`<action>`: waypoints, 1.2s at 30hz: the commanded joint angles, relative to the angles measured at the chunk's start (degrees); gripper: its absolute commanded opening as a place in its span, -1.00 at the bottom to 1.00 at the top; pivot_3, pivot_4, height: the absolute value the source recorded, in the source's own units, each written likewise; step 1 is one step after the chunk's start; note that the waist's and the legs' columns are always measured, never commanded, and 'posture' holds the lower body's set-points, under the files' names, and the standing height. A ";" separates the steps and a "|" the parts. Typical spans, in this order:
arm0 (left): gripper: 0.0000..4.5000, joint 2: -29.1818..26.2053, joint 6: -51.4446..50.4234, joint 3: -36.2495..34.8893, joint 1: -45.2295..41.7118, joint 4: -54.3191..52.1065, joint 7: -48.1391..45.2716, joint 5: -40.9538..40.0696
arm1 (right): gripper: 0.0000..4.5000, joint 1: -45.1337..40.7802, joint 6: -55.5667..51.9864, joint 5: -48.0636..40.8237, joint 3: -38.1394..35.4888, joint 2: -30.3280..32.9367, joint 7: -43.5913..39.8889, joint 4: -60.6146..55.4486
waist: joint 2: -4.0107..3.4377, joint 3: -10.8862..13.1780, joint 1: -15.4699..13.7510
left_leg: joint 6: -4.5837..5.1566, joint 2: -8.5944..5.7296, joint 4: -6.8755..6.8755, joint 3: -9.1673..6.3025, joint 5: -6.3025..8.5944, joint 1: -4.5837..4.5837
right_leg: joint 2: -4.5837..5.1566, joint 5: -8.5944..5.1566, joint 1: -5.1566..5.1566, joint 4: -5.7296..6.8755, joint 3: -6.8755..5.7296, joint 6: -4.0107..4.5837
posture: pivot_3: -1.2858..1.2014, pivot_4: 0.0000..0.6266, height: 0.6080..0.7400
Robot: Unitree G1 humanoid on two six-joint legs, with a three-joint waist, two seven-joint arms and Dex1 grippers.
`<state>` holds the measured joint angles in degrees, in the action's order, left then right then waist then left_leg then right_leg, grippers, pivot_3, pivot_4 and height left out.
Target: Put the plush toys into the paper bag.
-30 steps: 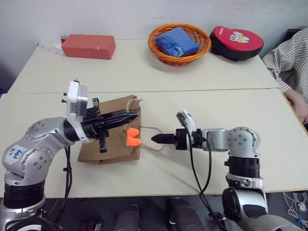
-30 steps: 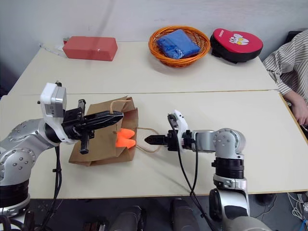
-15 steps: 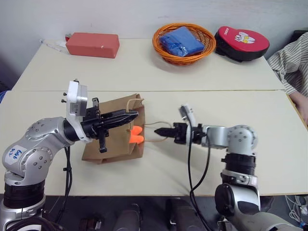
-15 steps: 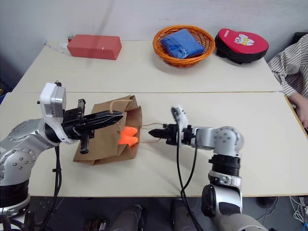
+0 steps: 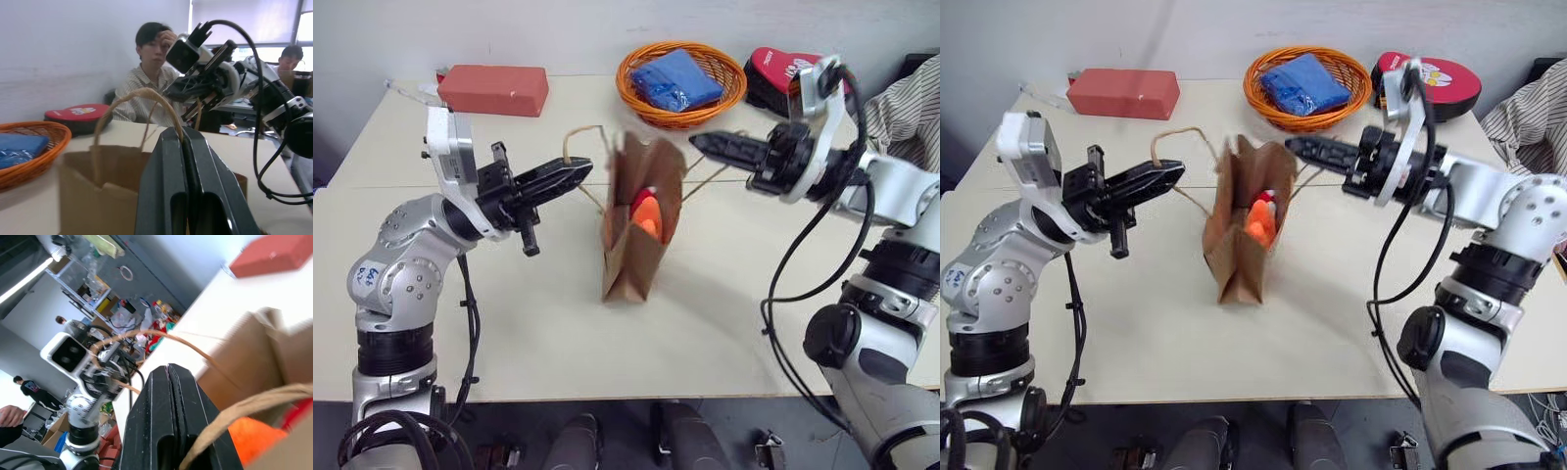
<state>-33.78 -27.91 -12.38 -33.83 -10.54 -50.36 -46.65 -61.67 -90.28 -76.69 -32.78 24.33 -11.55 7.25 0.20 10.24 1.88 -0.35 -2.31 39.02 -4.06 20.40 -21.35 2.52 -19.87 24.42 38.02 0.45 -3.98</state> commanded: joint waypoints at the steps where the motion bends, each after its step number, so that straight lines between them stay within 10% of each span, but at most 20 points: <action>1: -1.00 -0.49 3.46 -1.53 -0.76 2.06 -0.94 2.26 | -0.99 -1.32 1.76 -3.31 0.48 0.73 0.95 -0.44 | 0.00 0.00 -0.15 | 0.00 0.00 0.01 0.00 0.00 -0.04 | 0.00 0.00 0.02 0.01 0.00 0.00 | 0.03 -0.52 1.00; 21: -1.00 2.37 3.23 3.23 5.82 -4.20 -0.09 5.35 | -0.99 20.04 16.78 9.80 14.92 7.55 -20.55 -10.71 | 0.03 -0.02 -0.36 | 0.06 -0.02 0.10 -0.03 -0.02 -0.16 | 0.05 0.05 0.06 -0.05 -0.02 -0.08 | 0.03 -0.52 1.00; 26: -0.72 3.04 1.04 3.52 5.63 -5.87 1.18 4.10 | -0.29 22.57 23.50 16.03 18.49 11.55 -27.05 -13.23 | 0.04 -0.01 -0.68 | 0.06 -0.03 0.13 -0.03 -0.02 -0.17 | 0.07 0.05 0.04 -0.06 -0.03 -0.08 | 0.03 -0.52 1.00; 36: 0.62 -1.14 -2.19 -0.97 9.19 -7.87 0.26 1.46 | 1.00 27.08 32.28 20.02 17.21 16.87 -38.52 -14.46 | 0.04 -0.01 -0.43 | 0.06 -0.02 0.14 -0.02 -0.02 -0.15 | 0.05 0.05 0.05 -0.07 -0.02 -0.08 | 0.03 -0.52 1.00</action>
<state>-33.62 -29.74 -10.95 -25.40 -15.55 -49.56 -43.17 -34.56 -60.84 -56.71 -12.95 39.56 -47.38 -4.71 0.24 10.23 1.45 -0.29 -2.33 39.15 -4.09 20.38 -21.49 2.57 -19.82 24.47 37.95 0.42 -4.06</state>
